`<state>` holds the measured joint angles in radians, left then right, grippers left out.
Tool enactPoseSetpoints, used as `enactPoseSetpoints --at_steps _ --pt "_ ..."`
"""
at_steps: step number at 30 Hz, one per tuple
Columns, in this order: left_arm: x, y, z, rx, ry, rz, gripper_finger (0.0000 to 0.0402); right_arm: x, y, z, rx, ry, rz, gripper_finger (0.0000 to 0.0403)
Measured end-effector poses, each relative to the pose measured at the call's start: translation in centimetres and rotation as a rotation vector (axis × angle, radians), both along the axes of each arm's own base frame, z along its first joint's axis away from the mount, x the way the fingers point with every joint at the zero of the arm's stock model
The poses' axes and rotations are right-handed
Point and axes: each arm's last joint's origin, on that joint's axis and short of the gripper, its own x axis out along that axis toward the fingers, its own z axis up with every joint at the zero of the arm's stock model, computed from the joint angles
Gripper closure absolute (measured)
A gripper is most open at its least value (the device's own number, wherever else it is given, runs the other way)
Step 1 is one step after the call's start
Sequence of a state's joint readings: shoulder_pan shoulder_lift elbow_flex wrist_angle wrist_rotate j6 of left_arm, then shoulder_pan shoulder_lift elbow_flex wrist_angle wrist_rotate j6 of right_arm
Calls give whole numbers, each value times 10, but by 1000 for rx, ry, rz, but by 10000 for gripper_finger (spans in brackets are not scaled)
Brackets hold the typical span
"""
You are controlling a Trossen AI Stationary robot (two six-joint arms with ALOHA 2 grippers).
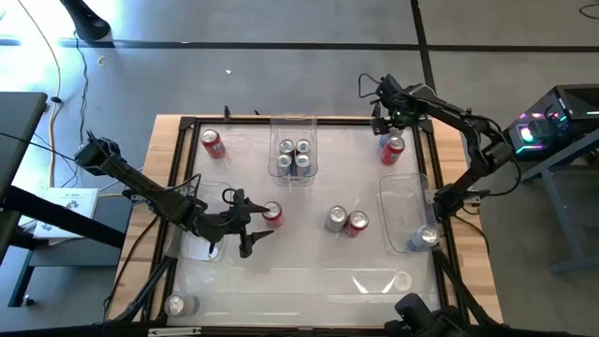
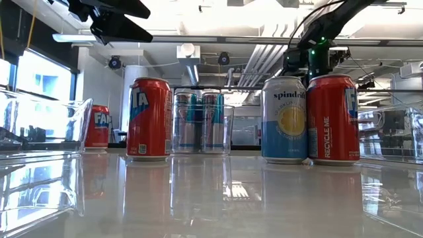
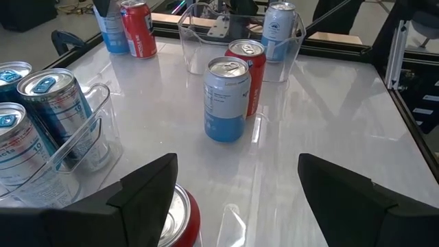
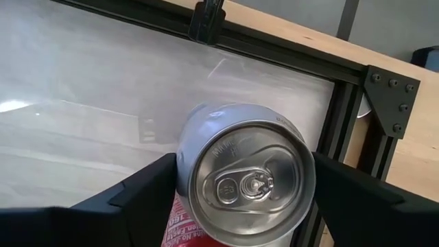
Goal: Sort soda cans
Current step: Put the top right blue-white soda can into the bottom right transparent bin
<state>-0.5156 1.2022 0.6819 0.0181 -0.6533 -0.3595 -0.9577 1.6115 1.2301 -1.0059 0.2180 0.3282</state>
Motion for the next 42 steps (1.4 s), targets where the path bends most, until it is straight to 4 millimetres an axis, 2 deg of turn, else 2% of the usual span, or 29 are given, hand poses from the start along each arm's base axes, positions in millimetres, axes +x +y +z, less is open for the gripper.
enactPoseSetpoints --at_steps 5,16,21,24,27,32,35,39,42 --pt "0 0 0 -2 0 1 106 0 0 0 2 4 15 140" --pt "0 0 0 -4 -1 2 106 -3 6 10 -9 -31 48 140" --pt "0 0 0 -4 -1 2 106 -6 13 27 -71 -58 78 140" --pt "0 0 0 -5 -1 2 106 -5 19 43 -186 -60 89 140" --pt "0 0 0 -4 -1 2 106 -3 27 61 -288 -133 118 140" --pt "0 0 0 3 0 -1 106 -6 54 91 -383 -216 233 140" --pt "0 0 0 5 1 -2 106 -10 78 106 -414 -258 293 140" --pt "0 0 0 5 0 -2 106 -18 116 122 -369 -362 399 140" --pt "0 0 0 5 0 -2 106 -23 146 125 -266 -411 442 140"
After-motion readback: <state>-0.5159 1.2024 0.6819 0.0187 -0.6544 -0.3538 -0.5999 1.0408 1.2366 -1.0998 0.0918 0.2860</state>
